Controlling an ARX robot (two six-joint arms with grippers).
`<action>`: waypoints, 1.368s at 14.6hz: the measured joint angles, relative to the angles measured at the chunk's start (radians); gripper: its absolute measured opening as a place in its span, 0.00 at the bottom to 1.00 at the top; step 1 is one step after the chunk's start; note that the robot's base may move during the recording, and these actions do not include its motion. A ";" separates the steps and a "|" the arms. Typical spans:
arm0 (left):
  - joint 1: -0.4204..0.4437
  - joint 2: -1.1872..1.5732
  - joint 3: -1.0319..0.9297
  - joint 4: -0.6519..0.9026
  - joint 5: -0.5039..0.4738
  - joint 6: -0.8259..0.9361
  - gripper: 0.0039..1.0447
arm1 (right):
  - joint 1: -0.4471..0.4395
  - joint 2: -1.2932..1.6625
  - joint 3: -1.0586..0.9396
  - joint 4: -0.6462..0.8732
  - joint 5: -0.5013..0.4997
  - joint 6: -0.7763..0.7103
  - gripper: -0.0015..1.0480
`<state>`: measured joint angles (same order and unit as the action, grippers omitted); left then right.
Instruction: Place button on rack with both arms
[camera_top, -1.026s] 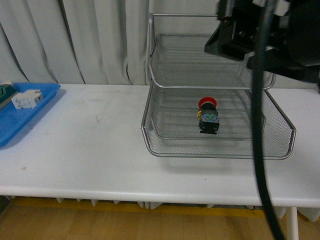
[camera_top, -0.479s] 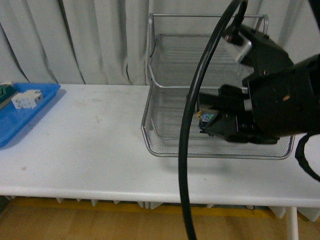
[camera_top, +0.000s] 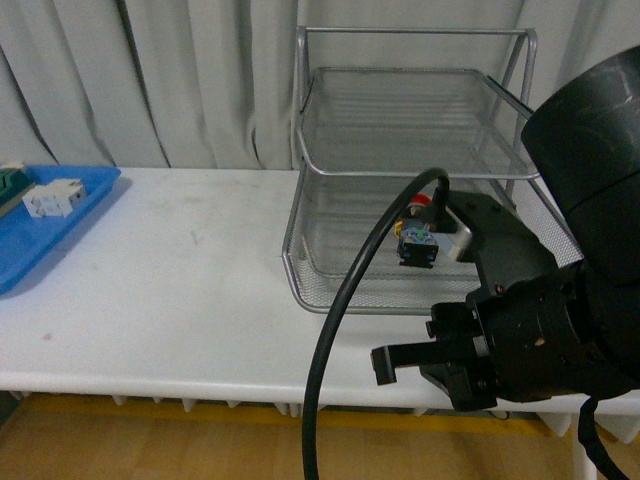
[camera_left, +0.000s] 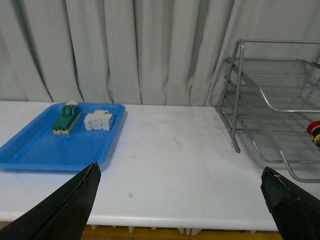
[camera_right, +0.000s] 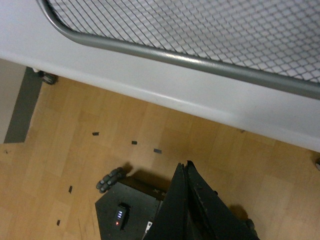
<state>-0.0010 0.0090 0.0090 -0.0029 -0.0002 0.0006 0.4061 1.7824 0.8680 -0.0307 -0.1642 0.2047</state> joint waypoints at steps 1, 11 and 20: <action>0.000 0.000 0.000 0.000 0.000 0.000 0.94 | -0.001 0.027 0.008 -0.007 0.011 -0.016 0.02; 0.000 0.000 0.000 0.000 0.000 0.000 0.94 | -0.071 0.222 0.237 -0.028 0.069 -0.114 0.02; 0.000 0.000 0.000 0.000 0.000 0.000 0.94 | -0.183 0.336 0.474 0.022 0.151 -0.178 0.02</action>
<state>-0.0010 0.0090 0.0090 -0.0032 -0.0002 0.0006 0.2226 2.1181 1.3418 -0.0090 -0.0135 0.0265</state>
